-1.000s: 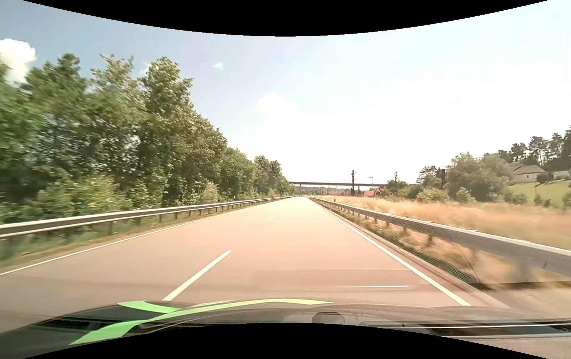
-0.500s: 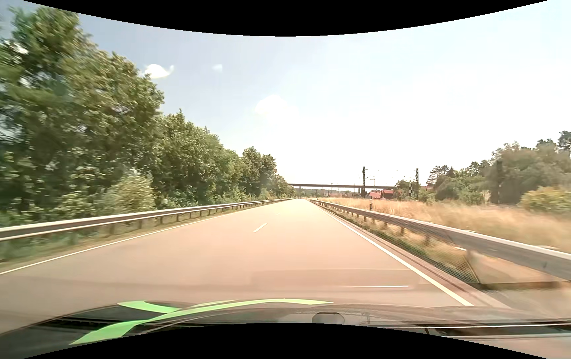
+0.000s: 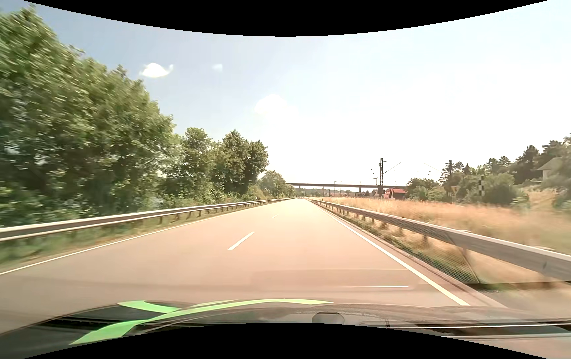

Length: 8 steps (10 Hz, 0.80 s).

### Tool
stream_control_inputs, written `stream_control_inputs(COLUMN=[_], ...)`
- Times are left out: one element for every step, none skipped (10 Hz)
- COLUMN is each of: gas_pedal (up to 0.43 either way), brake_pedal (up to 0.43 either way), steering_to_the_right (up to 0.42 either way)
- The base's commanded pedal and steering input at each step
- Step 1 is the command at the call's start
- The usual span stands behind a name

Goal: Follow the waypoints while adhering to traffic rules and regulations

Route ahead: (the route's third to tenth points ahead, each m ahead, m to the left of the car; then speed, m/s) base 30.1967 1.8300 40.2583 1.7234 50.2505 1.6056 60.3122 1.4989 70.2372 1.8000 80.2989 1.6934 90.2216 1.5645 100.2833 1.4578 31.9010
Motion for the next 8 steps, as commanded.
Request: stream_control_inputs(gas_pedal=[0.209,0.209,0.209,0.209,0.209,0.209,0.209,0.197], brake_pedal=[0.0,0.0,0.0,0.0,0.0,0.0,0.0,0.0], steering_to_the_right=[0.0,0.0,-0.001,-0.001,-0.001,-0.001,-0.001,-0.001])
